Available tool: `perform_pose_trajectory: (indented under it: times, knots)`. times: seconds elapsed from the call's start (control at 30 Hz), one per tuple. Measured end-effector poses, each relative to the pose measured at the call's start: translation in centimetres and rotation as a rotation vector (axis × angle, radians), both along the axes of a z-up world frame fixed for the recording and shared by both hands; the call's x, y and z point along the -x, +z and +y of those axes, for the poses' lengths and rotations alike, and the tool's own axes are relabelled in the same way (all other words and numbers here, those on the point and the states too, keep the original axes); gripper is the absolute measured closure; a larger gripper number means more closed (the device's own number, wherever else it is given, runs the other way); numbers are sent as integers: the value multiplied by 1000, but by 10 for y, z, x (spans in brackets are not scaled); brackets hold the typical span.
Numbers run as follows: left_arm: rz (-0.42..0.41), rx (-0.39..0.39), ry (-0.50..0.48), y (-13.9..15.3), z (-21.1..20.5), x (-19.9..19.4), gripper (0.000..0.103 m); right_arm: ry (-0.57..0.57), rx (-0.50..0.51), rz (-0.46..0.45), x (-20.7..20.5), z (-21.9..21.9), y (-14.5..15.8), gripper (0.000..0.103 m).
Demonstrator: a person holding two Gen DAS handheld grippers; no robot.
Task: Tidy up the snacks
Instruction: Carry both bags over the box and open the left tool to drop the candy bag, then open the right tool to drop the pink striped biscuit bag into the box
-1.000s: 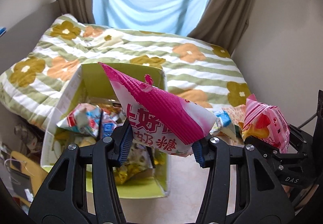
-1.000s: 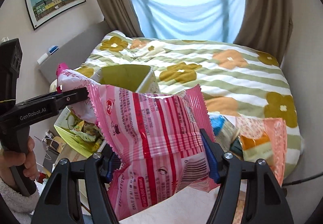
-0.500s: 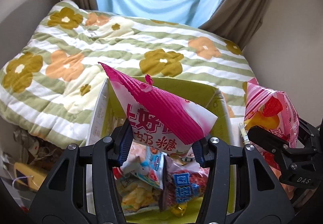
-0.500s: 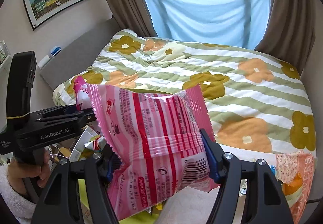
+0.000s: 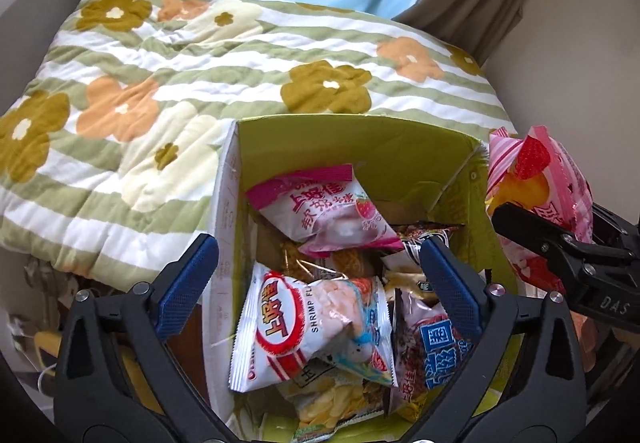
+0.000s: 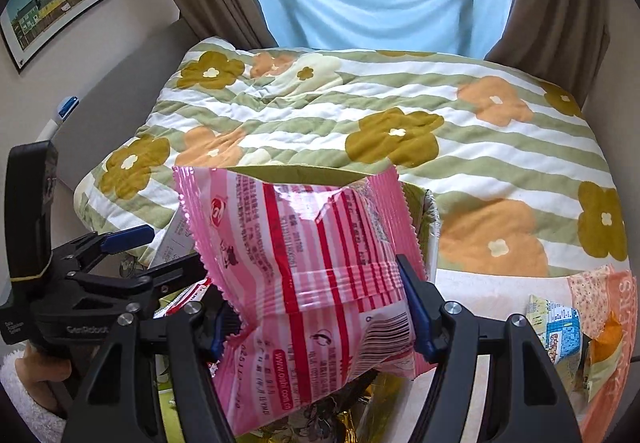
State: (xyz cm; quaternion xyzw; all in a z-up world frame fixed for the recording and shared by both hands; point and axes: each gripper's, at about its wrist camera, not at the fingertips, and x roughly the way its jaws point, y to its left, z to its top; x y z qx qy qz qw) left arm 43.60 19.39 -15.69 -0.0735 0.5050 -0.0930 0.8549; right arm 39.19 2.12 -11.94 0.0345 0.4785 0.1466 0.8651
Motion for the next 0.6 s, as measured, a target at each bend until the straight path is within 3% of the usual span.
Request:
perform_pose_trajectory:
  times: [0.4,0.47,0.53,0.6]
  knots:
    - [1,18,86,1,22,36,3,86,76,38,-14,25,-12,35]
    - [1,22,89,3,22,41,3,88,97,19,-13,28,-11,31]
    - [-3,9,92,5,23,47,3,84,96,-25,-8,27,-7,9]
    - [-7,-9,100,7,24,53,3,81,72,-66,-2,25,-1,2]
